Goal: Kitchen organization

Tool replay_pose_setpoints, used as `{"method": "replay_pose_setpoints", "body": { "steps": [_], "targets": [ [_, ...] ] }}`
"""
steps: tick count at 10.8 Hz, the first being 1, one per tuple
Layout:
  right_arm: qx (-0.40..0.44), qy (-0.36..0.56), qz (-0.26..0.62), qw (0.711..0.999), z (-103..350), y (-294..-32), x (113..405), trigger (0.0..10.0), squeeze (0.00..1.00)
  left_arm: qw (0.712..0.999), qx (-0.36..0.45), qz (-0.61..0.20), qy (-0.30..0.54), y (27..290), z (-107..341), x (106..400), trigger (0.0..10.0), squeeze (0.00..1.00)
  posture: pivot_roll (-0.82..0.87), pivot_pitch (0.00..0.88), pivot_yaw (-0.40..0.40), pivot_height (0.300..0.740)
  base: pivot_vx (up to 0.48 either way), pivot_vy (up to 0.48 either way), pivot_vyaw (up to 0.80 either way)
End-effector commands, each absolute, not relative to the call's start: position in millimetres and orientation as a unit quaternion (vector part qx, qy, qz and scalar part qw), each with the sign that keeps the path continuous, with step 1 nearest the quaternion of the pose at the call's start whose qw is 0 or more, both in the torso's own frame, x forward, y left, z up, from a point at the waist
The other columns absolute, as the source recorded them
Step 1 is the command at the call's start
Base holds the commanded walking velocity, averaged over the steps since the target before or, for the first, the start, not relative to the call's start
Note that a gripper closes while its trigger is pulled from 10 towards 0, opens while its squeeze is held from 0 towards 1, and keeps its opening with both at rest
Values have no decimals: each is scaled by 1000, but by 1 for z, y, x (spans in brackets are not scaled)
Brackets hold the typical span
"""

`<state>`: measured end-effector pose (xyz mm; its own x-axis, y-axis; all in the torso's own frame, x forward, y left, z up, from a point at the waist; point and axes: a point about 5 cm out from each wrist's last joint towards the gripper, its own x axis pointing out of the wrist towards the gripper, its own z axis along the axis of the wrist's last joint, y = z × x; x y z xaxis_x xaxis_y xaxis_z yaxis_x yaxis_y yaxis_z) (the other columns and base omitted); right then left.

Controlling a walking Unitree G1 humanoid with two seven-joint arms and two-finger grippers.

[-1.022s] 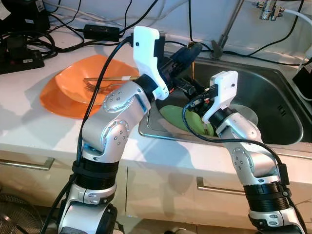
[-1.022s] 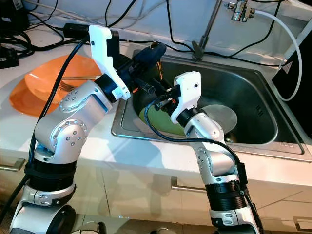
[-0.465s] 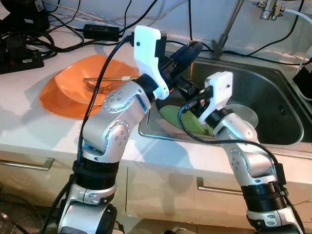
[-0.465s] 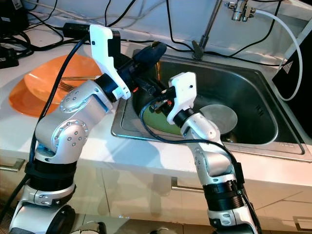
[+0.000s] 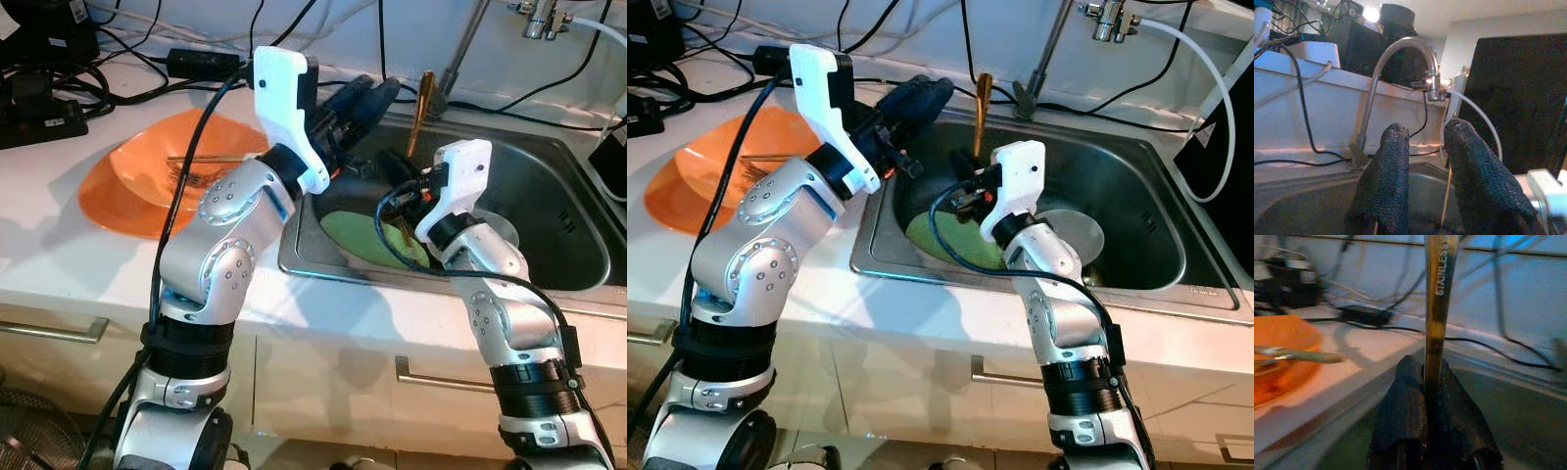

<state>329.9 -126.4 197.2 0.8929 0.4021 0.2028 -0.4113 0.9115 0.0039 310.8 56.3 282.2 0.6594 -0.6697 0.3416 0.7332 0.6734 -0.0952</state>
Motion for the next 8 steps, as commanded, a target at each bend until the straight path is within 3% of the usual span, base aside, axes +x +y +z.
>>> {"method": "replay_pose_setpoints", "body": {
  "steps": [1,4,8],
  "targets": [
    [9,-114,149,982,204,-145,337,10000,0,911,-96,-381,-127,59,275,311,10000,0,-19,62,-104,740,0,0,0],
    [-1,-104,44,994,202,-177,355,10000,0,926,54,-366,-72,80,230,307,10000,0,-12,48,-111,740,0,0,0],
    [46,-26,3,999,165,-181,375,10000,0,914,94,-394,-22,77,196,293,10000,0,-3,45,-121,740,0,0,0]
  ]
}}
